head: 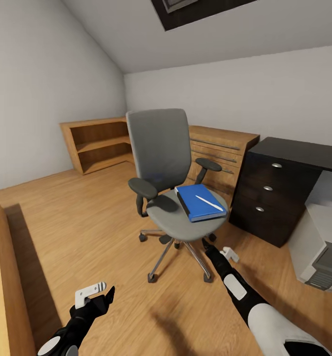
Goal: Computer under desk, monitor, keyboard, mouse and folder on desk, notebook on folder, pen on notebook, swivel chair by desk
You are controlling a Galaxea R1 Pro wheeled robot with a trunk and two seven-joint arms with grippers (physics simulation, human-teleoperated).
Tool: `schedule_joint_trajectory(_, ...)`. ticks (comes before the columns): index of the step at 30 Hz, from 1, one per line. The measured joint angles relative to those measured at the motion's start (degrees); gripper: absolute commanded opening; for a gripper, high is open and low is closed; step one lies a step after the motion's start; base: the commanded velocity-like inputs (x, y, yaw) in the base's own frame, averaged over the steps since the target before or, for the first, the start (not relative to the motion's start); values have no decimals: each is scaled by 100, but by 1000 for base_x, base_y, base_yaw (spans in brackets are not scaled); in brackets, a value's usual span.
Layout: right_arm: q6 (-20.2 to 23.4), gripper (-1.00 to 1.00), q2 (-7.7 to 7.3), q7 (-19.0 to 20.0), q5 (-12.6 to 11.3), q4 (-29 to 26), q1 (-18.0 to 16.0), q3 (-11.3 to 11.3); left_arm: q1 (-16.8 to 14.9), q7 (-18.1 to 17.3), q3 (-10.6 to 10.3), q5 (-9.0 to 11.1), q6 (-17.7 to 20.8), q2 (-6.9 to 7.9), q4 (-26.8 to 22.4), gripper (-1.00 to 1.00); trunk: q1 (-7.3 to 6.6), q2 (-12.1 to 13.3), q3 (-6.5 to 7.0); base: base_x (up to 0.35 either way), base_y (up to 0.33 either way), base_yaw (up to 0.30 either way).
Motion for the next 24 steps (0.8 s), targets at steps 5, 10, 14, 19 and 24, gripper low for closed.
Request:
schedule_joint_trajectory(5, -4, 100, -1, 39, 10, -8, 20, 16, 1, -1, -2, 0, 0, -4, 0, 100, -3, -1, -1, 110, 0, 0)
schedule_joint_trajectory(10, -1, 100, -6, 39, 5, -2, 20, 6, 0, 1, -5, 0, 0, -4, 0, 100, -2, 0, 0, 200, 0, 0)
schedule_joint_trajectory(14, -1, 100, -8, 40, 5, -2, 21, 6, 0, 2, -7, 0, 0, -4, 1, 100, -3, 0, 0, 280, 0, 0)
schedule_joint_trajectory(19, -1, 100, -8, 38, 5, -3, 22, 5, 0, 2, -5, 0, 0, -4, 0, 100, -3, 0, 0, 298, 0, 0)
schedule_joint_trajectory(24, 0, 100, -9, 34, 6, -4, 20, 3, 0, 3, -8, -1, 0, -4, 0, 100, -3, 0, 0, 291, 0, 0)
